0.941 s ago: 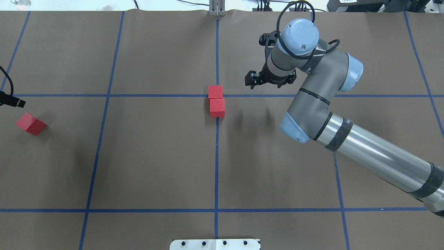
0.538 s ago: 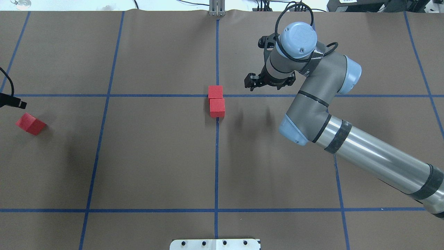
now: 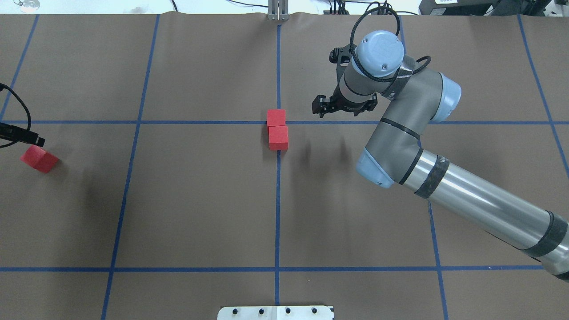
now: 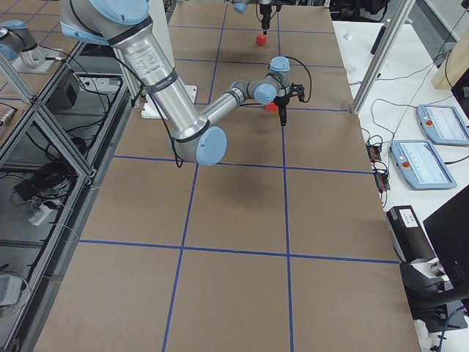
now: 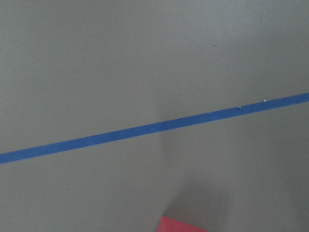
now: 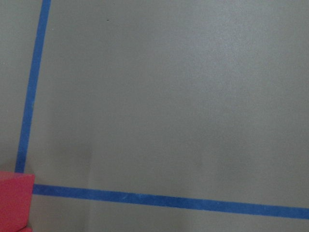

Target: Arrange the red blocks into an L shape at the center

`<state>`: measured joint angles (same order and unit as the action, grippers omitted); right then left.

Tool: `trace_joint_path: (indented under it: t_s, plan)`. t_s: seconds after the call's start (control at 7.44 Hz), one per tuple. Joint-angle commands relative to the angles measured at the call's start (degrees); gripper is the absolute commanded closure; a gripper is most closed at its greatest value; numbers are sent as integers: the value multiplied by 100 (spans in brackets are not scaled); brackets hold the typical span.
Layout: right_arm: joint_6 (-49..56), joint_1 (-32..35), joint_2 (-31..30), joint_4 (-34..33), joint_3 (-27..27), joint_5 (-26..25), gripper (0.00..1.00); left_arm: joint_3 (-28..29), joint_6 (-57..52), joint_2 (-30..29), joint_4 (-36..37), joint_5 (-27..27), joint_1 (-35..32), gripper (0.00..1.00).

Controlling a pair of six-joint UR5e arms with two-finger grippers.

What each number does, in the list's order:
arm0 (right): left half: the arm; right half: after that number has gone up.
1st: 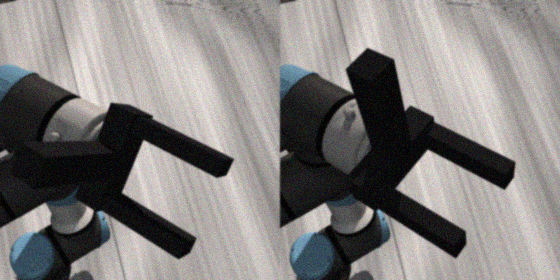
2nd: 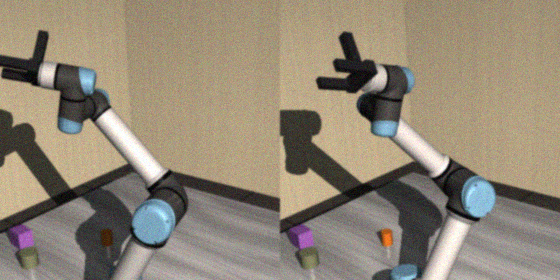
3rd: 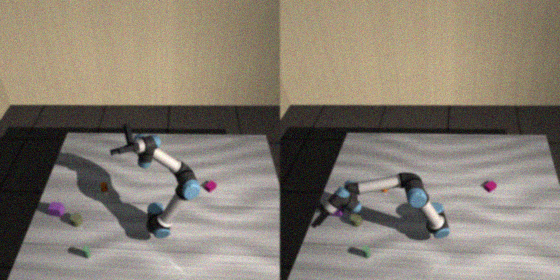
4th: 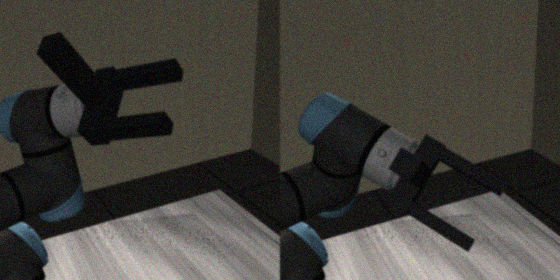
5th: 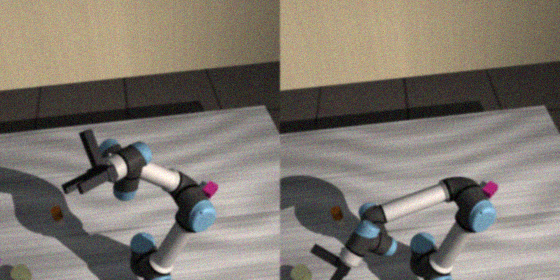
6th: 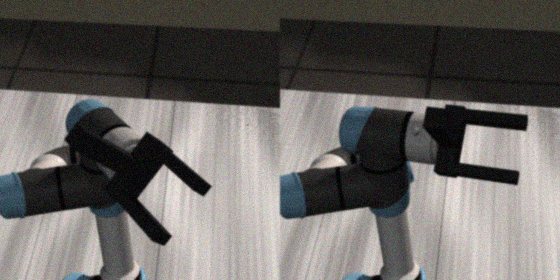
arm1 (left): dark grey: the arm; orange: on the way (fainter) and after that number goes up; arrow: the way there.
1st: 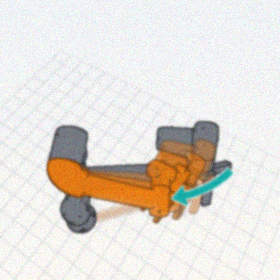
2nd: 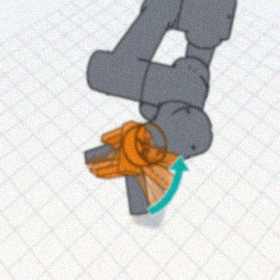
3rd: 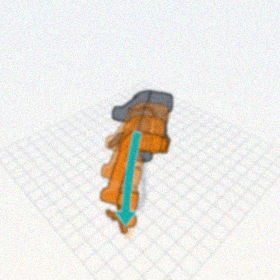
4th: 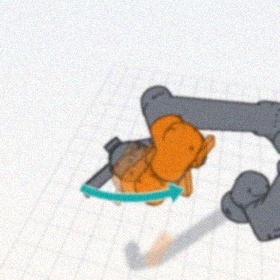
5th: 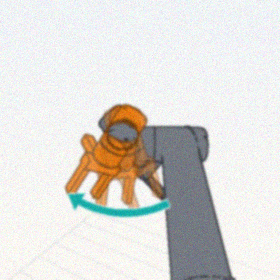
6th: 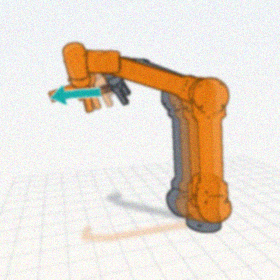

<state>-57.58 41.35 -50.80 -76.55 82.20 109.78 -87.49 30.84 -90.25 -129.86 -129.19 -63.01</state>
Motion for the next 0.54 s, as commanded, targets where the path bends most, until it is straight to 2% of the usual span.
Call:
trace_joint_path:
  t_s: [0.0,0.13,0.4]
  plan:
    - [36,-4,-17,0,-2,-1,1,39,-60,-105,170,-235,149,1]
    - [45,-4,-52,0,-11,-1,1,-22,-121,-333,711,-586,175,1]
    - [54,-30,-88,0,-11,-1,1,-14,-611,-352,1128,-563,290,1]
